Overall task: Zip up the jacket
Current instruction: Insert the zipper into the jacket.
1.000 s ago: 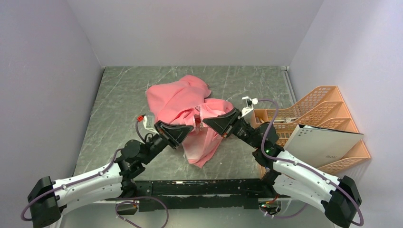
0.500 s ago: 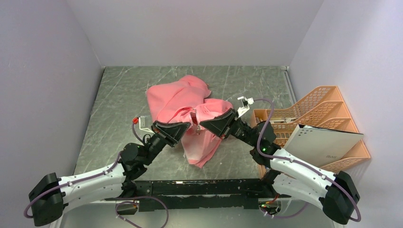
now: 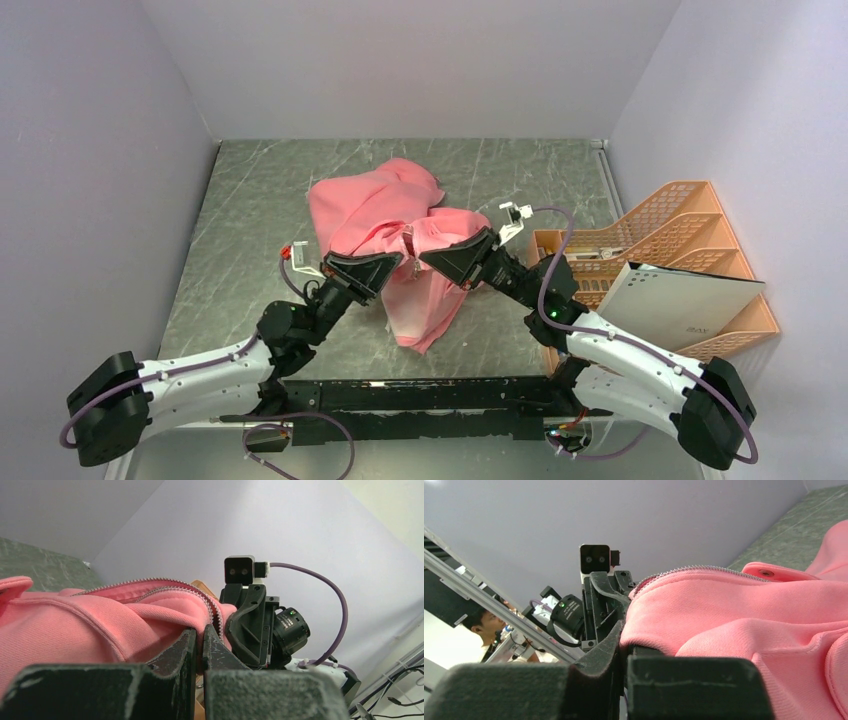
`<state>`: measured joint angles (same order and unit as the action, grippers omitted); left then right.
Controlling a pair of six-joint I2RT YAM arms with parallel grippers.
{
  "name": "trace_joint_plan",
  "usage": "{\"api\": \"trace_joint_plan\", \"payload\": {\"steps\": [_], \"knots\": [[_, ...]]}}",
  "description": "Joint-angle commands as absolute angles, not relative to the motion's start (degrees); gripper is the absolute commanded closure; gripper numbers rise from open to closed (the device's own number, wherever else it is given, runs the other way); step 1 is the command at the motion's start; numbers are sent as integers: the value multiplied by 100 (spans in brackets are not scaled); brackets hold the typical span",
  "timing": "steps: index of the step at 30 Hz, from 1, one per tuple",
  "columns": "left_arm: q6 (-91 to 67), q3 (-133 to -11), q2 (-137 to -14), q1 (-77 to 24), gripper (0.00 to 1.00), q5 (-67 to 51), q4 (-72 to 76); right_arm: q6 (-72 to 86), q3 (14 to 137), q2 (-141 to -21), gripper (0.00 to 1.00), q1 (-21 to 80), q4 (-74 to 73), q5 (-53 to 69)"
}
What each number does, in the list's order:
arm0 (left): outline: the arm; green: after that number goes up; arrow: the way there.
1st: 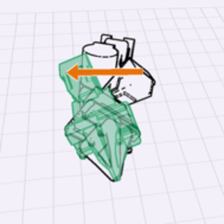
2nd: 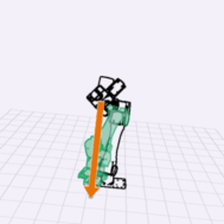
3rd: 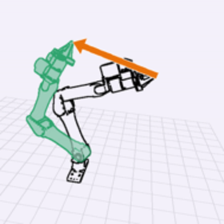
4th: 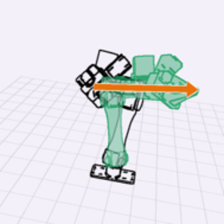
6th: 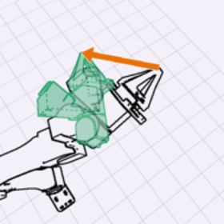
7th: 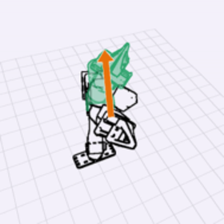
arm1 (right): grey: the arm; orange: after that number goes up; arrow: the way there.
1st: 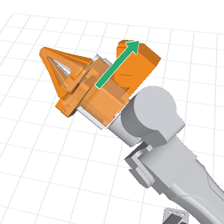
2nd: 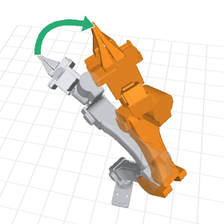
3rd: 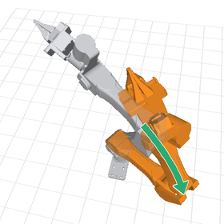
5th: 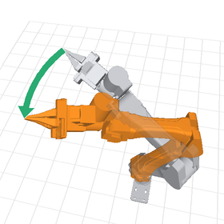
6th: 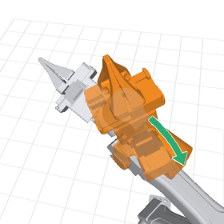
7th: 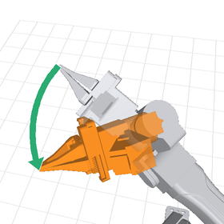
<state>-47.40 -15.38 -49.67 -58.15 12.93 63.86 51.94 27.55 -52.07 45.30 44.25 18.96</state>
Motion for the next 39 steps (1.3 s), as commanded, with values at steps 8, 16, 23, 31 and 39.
{"api": "trace_joint_plan", "payload": {"steps": [8, 16, 23, 31, 39], "knots": [[-4856, -1722, -5064, -5845, 95, 1151, 7196, 5350, 2829, -5309, 100, 4544, 4970, 1619], [-4927, -1701, -5082, -5845, 95, 1259, 7226, 5446, 2766, -5494, 100, 4544, 5700, 2033], [-4957, -1687, -5046, -5845, 95, 1309, 7260, 5445, 2766, -5517, 100, 4544, 5750, 2087], [-5007, -1671, -5108, -5845, 95, 1255, 7460, 5309, 2975, -5529, 100, 4544, 5011, 1893], [-5028, -1678, -5176, -5845, 95, 1123, 7550, 5360, 2918, -5511, 100, 4544, 5064, 1828]]}}
